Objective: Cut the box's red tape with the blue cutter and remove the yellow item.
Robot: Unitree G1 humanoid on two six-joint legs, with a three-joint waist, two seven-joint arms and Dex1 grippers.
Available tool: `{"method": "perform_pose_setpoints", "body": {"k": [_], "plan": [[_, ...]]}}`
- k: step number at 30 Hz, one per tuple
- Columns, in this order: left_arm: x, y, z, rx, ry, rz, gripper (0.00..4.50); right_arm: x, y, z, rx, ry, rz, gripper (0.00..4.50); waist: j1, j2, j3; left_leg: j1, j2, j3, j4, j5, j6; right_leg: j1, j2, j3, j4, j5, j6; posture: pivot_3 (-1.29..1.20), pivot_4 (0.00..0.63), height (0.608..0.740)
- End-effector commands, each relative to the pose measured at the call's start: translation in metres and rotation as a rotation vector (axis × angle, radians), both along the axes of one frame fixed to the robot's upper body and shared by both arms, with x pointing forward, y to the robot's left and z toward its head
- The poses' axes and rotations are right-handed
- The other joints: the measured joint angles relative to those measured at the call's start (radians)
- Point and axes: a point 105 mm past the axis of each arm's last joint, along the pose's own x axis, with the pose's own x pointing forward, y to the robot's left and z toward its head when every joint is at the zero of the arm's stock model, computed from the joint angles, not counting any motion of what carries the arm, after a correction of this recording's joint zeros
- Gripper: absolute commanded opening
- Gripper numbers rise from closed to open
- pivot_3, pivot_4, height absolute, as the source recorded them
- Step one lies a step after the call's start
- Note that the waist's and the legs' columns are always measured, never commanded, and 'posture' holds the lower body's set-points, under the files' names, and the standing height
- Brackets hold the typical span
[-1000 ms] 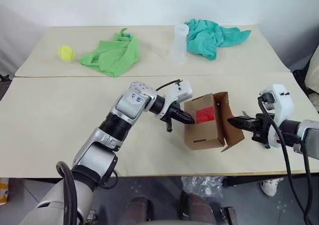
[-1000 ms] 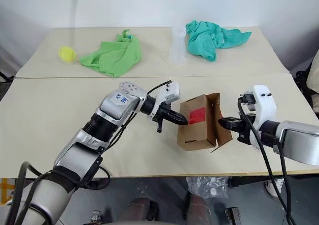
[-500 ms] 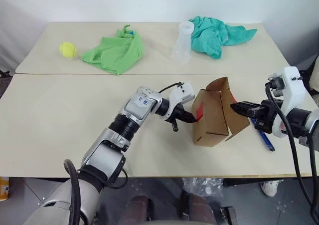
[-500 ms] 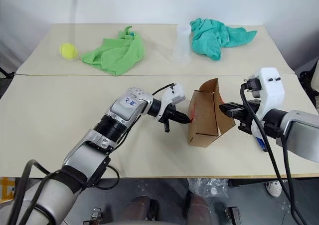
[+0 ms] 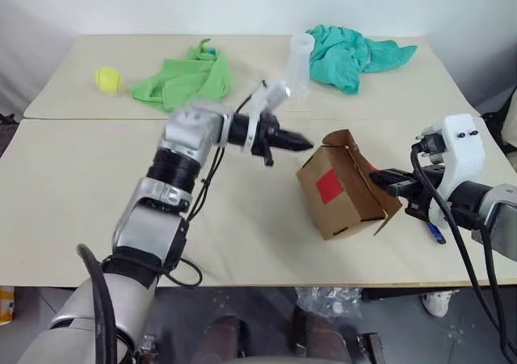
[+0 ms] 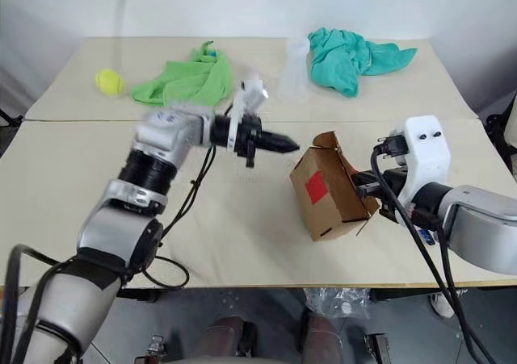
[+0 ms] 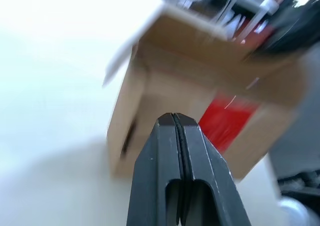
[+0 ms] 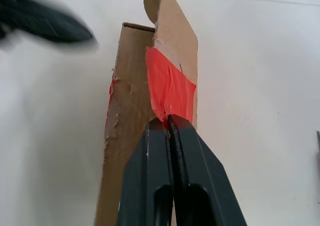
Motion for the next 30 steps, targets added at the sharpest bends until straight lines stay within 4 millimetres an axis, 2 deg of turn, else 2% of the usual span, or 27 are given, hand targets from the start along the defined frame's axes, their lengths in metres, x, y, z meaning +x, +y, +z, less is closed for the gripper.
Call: {"method": "perform_pose_setpoints", "body": {"k": [1,4,8,12,17,22,25,30], "plan": [[-0.026,-0.032,0.015,-0.04,-0.034,-0.167,0.0,0.0,0.002,0.004,-0.008,-0.007,0.007,0.06,0.002,0.0,0.0,0.0,0.0,0.002,0.0,0.0,0.0,0.001,0.0,0.0,0.0,0.0,0.0,0.0,0.15,0.74],[-0.041,-0.048,0.007,-0.017,-0.04,-0.257,0.0,0.001,0.002,0.006,-0.011,-0.013,0.004,0.06,0.001,0.0,0.0,-0.001,-0.001,0.005,0.0,0.0,0.0,0.001,0.0,-0.001,-0.001,0.0,0.0,0.0,0.15,0.74],[-0.047,-0.053,-0.016,0.061,-0.044,-0.303,0.0,0.001,0.002,0.01,-0.011,-0.033,-0.005,0.06,-0.008,0.0,0.0,0.0,0.001,0.007,-0.001,0.0,-0.001,0.001,0.003,0.0,-0.002,0.0,0.0,0.0,0.15,0.74],[-0.038,-0.053,-0.053,0.145,-0.03,-0.257,0.0,-0.001,0.004,0.013,-0.006,-0.056,-0.007,0.06,-0.009,0.0,0.0,0.002,0.004,0.007,-0.001,0.001,-0.003,0.0,0.005,0.003,-0.002,0.0,-0.001,0.0,0.15,0.74],[-0.025,-0.049,-0.078,0.225,-0.073,-0.199,0.0,-0.005,0.003,0.019,0.005,-0.097,-0.022,0.06,-0.002,0.0,0.0,0.001,0.004,0.006,0.001,0.001,-0.003,-0.001,0.005,0.004,-0.002,0.003,-0.003,0.0,0.15,0.74],[-0.013,-0.035,-0.091,0.304,-0.131,-0.161,0.0,-0.008,0.0,0.02,0.013,-0.112,-0.05,0.06,-0.003,-0.001,0.0,0.001,0.004,0.006,0.002,0.001,-0.001,-0.001,0.003,0.005,-0.002,0.006,-0.004,0.0,0.15,0.74],[-0.003,-0.018,-0.095,0.346,-0.159,-0.114,0.0,-0.012,-0.011,0.012,0.008,-0.086,-0.105,0.06,-0.003,-0.003,-0.001,0.002,0.005,0.006,0.002,0.001,0.0,-0.001,0.003,0.005,-0.002,0.006,-0.006,0.0,0.15,0.74],[0.004,-0.001,-0.096,0.365,-0.162,-0.062,0.0,-0.015,-0.025,0.002,0.007,-0.041,-0.161,0.06,-0.014,-0.003,-0.002,0.003,0.006,0.01,0.003,0.003,0.002,-0.001,0.002,0.006,-0.002,0.008,-0.009,0.0,0.15,0.74]]}}
